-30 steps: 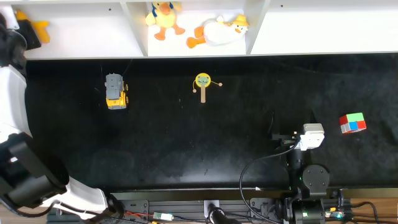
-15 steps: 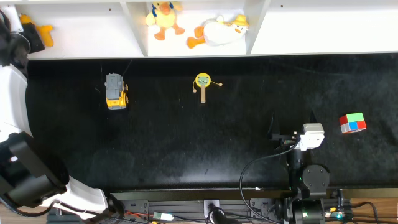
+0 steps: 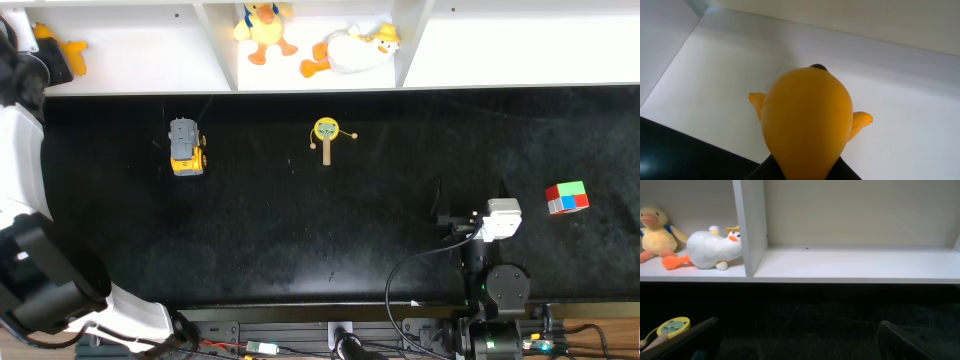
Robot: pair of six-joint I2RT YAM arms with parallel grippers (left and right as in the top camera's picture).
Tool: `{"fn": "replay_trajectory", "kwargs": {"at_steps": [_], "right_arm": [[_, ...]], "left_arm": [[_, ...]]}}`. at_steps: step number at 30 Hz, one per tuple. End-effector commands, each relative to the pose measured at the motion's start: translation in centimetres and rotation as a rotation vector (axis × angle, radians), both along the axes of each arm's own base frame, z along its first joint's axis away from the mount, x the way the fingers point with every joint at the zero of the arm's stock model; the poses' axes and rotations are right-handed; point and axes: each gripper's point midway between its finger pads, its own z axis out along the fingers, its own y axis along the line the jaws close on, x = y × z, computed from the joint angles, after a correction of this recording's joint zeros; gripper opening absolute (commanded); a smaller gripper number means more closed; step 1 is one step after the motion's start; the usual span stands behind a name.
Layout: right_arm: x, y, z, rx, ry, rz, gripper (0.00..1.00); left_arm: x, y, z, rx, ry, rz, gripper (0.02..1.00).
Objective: Store Toys
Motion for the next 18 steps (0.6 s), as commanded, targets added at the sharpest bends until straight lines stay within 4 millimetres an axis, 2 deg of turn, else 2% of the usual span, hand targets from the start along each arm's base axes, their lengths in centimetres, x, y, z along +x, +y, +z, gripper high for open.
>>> {"fn": "replay_trajectory", "kwargs": {"at_steps": [1,11,18], "right_arm": [[0.0,0.0,-0.4,0.0,0.002,0.002,0.996],[0.0,0.0,-0.4,0.0,0.002,0.002,0.996],[0.0,0.0,-0.4,0.0,0.002,0.002,0.996]], "left_arm": [[-0.6,-0.2,2.9,0.012,-0.04,0.013,0.097],[-2.3,-0.8,2.8,-0.005,0.013,0.016,0.088],[-2.8,-1.0,4.2,0.009,-0.005,0.022,0.086]]}}
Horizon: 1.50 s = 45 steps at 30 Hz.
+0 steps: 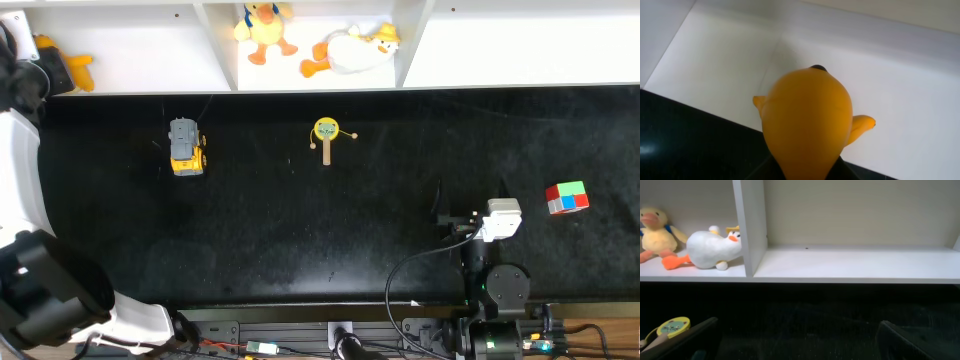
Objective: Store Toys
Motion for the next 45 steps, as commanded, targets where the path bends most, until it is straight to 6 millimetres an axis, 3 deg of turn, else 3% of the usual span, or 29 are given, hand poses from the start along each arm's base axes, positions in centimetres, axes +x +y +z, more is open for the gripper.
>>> {"fn": "replay_trajectory", "kwargs": {"at_steps": [1,17,37,45], "right_arm": [[0.0,0.0,-0.4,0.0,0.002,0.002,0.996],[0.0,0.0,-0.4,0.0,0.002,0.002,0.996],[0.0,0.0,-0.4,0.0,0.002,0.002,0.993],[0.0,0.0,-0.4,0.0,0.002,0.002,0.993]], "left_arm": [[-0.4,0.1,3.7,0.038,-0.069,0.02,0.086],[0.2,0.7,4.2,0.065,-0.098,0.033,0.091],[2.9,1.0,0.1,0.014,-0.084,-0.001,0.106],[3.0,1.0,-0.6,-0.002,-0.072,0.006,0.106]]}}
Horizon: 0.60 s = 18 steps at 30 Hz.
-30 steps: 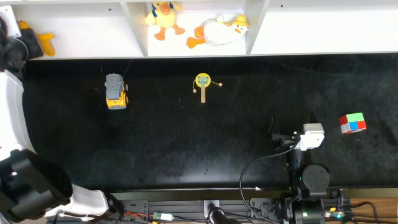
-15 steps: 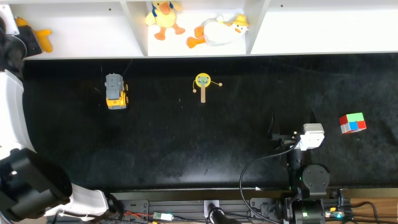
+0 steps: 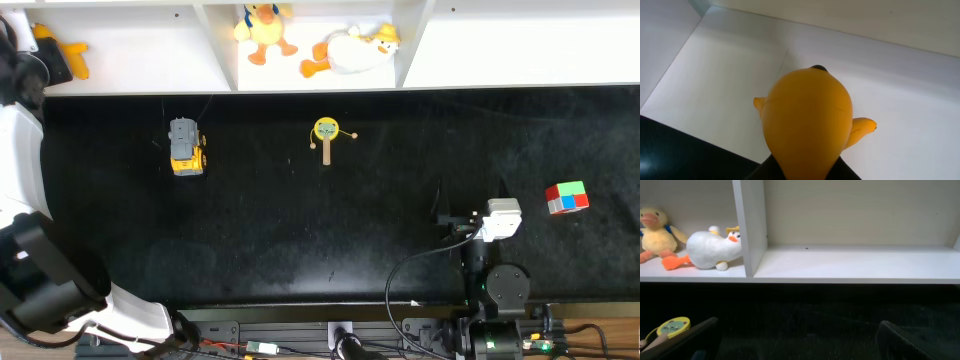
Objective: Store Toys
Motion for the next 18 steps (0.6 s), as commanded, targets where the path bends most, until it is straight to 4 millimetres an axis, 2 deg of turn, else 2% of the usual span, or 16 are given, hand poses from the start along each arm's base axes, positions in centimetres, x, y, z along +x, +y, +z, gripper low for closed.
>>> {"fn": "replay_trajectory", "kwargs": {"at_steps": [1,11,18], "right_arm": [[0.0,0.0,-0.4,0.0,0.002,0.002,0.996],[0.0,0.0,-0.4,0.0,0.002,0.002,0.993],[0.0,0.0,-0.4,0.0,0.002,0.002,0.996]], "left_arm": [[0.2,-0.2,0.0,-0.027,-0.002,0.002,0.106],[0.2,-0.2,0.1,-0.026,-0.003,0.002,0.106],[-0.3,-0.4,1.8,-0.011,-0.028,0.005,0.106]]}}
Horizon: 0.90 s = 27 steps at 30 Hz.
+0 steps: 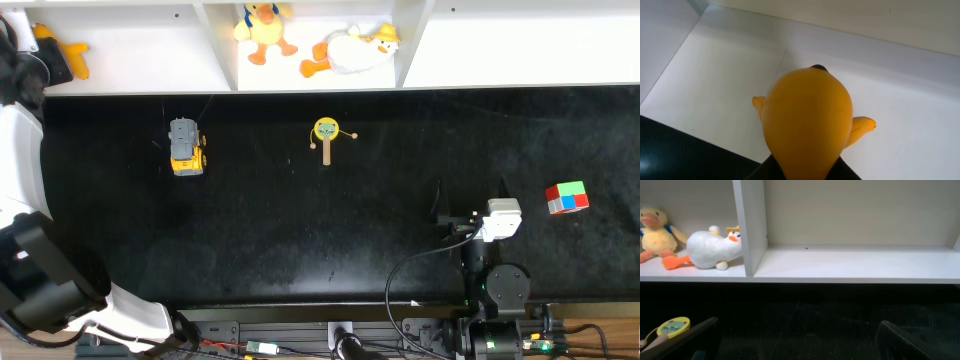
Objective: Store Toys
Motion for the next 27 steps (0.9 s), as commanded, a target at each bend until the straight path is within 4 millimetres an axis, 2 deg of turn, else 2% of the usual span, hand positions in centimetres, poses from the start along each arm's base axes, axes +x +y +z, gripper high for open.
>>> {"fn": "replay_trajectory", "kwargs": {"at_steps": [1,5,13,20,27], "right_arm": [[0.0,0.0,-0.4,0.0,0.002,0.001,0.996],[0.0,0.0,-0.4,0.0,0.003,0.002,0.996],[0.0,0.0,-0.4,0.0,0.002,0.002,0.993],[0.0,0.0,-0.4,0.0,0.003,0.002,0.996],[0.0,0.0,-0.4,0.0,0.002,0.002,0.996]], "left_arm": [[-0.4,-0.3,2.1,-0.003,-0.032,0.012,0.106],[-1.3,-0.2,2.9,0.016,-0.02,0.028,0.106],[-3.2,-0.7,3.1,0.019,0.035,0.034,0.102],[-3.2,-0.7,3.0,0.019,0.038,0.033,0.102],[-2.8,-0.5,1.4,0.015,0.046,0.032,0.104]]}}
